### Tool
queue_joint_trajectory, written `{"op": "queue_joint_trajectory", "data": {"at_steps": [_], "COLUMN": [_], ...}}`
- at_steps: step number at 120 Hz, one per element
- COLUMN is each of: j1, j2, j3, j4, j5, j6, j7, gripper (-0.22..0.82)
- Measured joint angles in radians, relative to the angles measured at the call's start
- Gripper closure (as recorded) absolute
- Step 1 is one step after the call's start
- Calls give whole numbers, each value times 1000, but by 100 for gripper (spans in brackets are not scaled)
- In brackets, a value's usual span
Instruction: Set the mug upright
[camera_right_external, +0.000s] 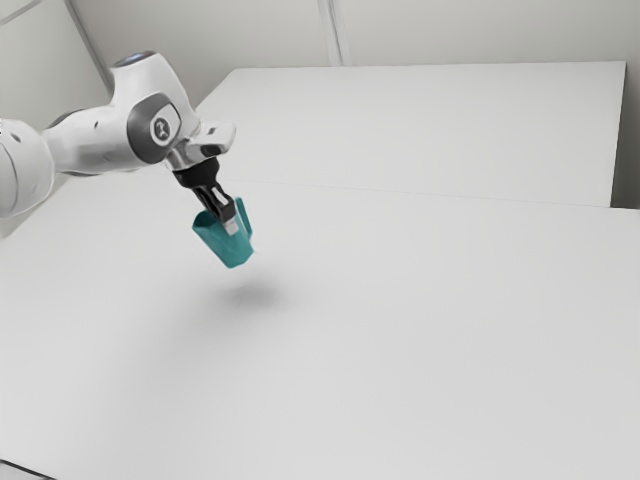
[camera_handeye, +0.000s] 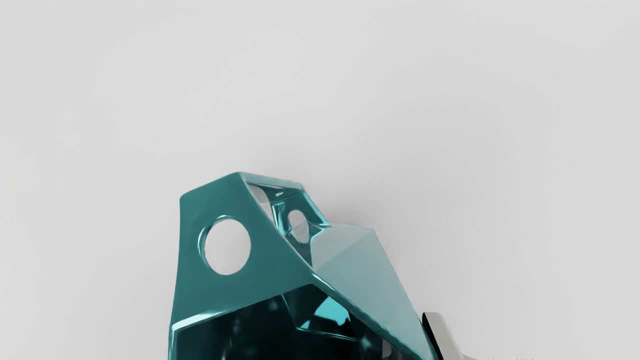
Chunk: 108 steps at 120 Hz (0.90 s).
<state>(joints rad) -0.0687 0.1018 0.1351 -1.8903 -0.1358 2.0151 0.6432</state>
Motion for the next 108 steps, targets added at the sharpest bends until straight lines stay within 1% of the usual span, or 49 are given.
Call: {"op": "queue_joint_trajectory", "data": {"at_steps": [18,38,47,63,108], "j1": [-19,-20,-19,-25,-27], "j2": [6,22,46,86,134], "j3": [-13,-15,-15,-15,-15], "j4": [-9,-44,-51,-52,-52], "j5": [95,124,128,132,136], "j6": [49,113,135,162,188], "j7": [-132,-247,-290,-354,-474], "gripper": [79,79,79,79,79]}}
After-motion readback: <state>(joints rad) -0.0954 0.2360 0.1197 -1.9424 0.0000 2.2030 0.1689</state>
